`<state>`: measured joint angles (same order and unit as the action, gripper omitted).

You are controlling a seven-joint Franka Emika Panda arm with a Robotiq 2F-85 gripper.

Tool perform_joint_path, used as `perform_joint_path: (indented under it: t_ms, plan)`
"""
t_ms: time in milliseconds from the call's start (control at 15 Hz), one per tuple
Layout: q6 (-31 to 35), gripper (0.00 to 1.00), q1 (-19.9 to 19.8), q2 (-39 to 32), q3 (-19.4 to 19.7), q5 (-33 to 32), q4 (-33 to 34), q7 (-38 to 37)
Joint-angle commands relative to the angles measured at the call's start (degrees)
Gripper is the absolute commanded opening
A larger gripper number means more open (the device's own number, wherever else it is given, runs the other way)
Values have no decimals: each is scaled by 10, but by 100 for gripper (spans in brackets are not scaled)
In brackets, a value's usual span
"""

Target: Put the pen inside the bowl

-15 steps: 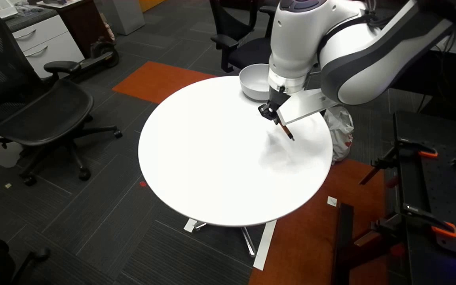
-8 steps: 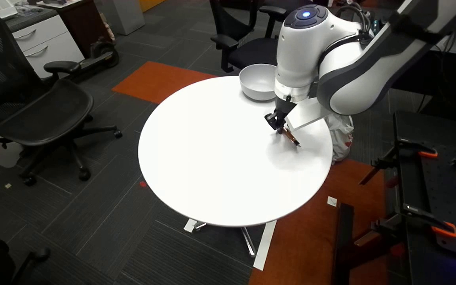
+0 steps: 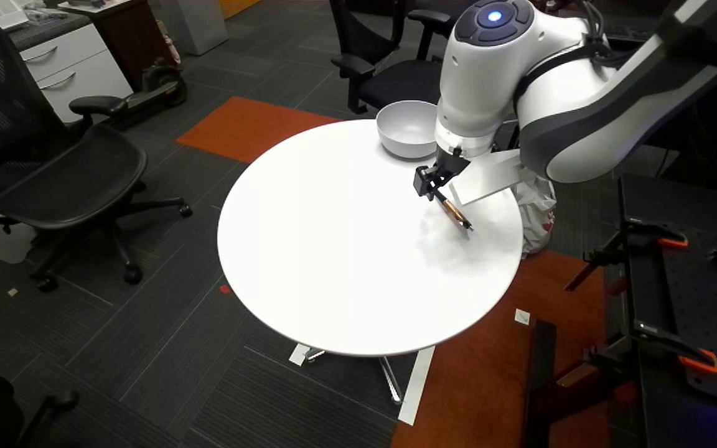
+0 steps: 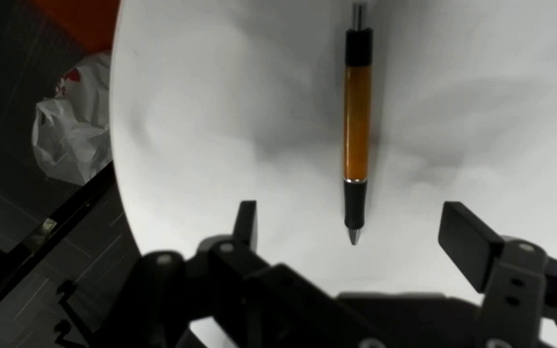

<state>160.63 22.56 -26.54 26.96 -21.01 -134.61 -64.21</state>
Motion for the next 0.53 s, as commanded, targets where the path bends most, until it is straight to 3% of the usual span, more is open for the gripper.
perform_joint_path:
  t_ms: [0,200,467]
  plan:
    - [-25,100,64,64,60,-72,-43,-93]
    - [-50,100,79,100,77,-147,-53,-169]
    - [-107,100,22,147,21,-241,-49,-245]
